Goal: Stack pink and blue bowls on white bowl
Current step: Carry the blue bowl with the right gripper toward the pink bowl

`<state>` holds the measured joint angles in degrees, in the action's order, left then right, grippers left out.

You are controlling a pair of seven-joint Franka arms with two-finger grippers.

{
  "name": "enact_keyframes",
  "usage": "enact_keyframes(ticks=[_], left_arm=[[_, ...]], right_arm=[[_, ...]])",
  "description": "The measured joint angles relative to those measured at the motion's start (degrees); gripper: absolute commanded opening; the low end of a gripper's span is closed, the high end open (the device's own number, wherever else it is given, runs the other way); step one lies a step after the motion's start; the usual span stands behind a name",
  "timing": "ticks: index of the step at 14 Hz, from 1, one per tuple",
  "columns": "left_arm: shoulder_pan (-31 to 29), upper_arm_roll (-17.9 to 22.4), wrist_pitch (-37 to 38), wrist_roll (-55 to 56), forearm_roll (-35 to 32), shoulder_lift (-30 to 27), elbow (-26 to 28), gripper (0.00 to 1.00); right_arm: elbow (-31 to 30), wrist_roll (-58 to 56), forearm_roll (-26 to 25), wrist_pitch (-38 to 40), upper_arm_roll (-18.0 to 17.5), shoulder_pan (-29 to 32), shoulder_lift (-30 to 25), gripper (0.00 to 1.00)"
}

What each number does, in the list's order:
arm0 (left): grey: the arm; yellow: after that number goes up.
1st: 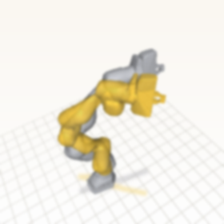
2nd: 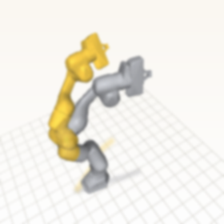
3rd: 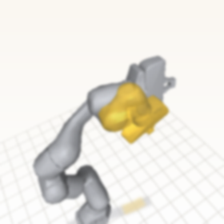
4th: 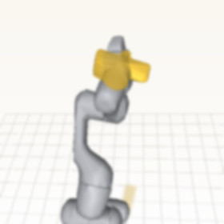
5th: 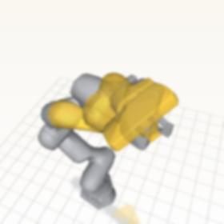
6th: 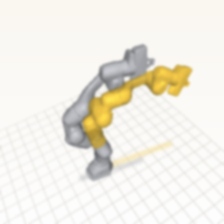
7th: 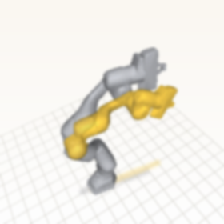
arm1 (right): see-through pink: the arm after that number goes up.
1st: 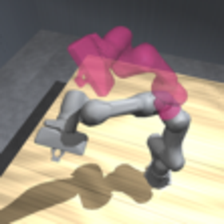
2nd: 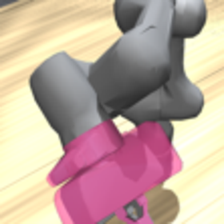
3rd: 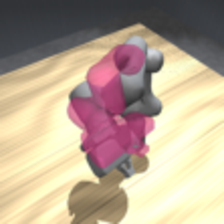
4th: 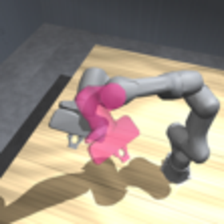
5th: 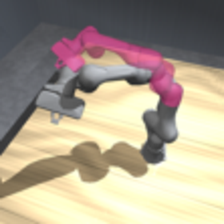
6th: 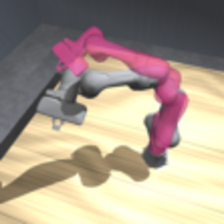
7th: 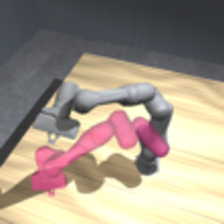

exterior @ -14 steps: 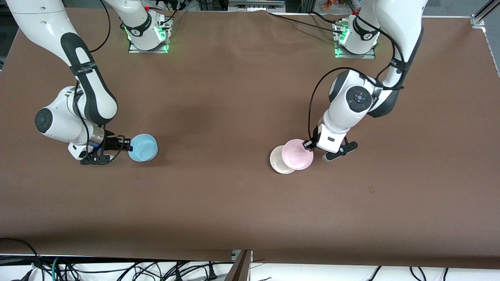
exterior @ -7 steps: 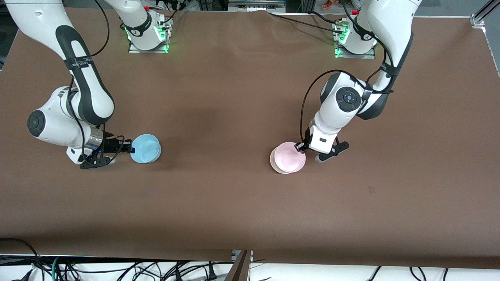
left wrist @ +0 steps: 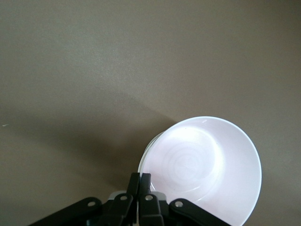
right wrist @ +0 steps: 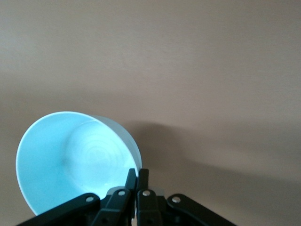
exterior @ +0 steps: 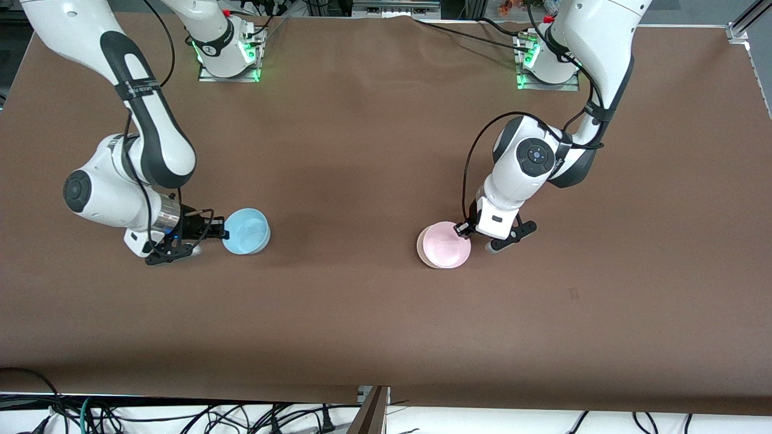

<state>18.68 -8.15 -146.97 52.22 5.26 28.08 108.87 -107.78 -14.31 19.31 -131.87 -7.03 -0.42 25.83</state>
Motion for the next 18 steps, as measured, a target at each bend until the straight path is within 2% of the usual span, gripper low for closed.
enact_keyframes(ticks=[7,18], left_arm=[[1.13,0.00,-0.95,1.56,0.00,0.99,-0.07,0.00],[1.37,0.46,-3.86,2.04,0.00,3.25,-0.10,0.00]], right_arm=[[3.54,15.40,0.00,-0.03,-0.39,-9.46,0.00,0.00],[9.92,36.98,-0.17,-0.08,-0.39,-18.67,1.83,0.00]])
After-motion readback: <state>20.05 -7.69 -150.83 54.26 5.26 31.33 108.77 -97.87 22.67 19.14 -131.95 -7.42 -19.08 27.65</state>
